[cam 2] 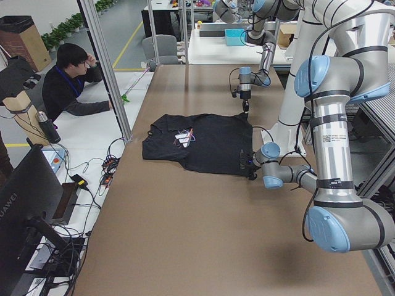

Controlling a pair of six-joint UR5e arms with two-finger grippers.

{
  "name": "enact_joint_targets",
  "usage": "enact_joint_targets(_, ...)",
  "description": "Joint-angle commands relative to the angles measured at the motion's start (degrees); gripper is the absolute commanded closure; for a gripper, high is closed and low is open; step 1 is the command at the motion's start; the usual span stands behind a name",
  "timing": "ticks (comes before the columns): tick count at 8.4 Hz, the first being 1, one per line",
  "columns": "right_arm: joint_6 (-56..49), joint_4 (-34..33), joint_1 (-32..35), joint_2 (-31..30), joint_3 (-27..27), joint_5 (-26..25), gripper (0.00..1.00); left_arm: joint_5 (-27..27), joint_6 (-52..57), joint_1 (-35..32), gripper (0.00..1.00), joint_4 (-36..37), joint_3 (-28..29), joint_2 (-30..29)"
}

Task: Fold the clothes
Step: 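Lower both grippers and pinch the hem corners nearest the robot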

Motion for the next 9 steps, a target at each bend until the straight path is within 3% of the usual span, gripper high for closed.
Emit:
enact_joint_targets(1,0.0,-0.01,0.03,0.19,-0.1,-0.07,1.0,1.79,-0.71,1.56,0.06,0.01,1.29,-0.29)
enact_joint_targets(5,0.0,-0.01,0.12,0.1,-0.1,0.02,1.0,6.62,-0.81,4.8,0.1,0.1,1.81,-0.38)
enact_joint_targets(6,0.0,-0.01,0.12,0.1,-0.1,-0.07,1.0,6.98,-0.89,4.9,0.25,0.1,1.73,-0.46)
enact_joint_targets(7,-0.08,-0.01,0.46,0.1,-0.1,0.02,1.0,6.98,-0.89,4.9,0.6,0.1,1.55,-0.73)
enact_joint_targets(8,-0.08,0.08,0.64,0.1,-0.01,0.11,1.0,6.98,-0.89,4.9,0.82,0.1,1.55,-1.08)
enact_joint_targets(9,-0.17,-0.01,1.25,0.1,-0.01,0.37,1.0,6.98,-0.81,4.9,0.97,0.1,1.64,-1.08)
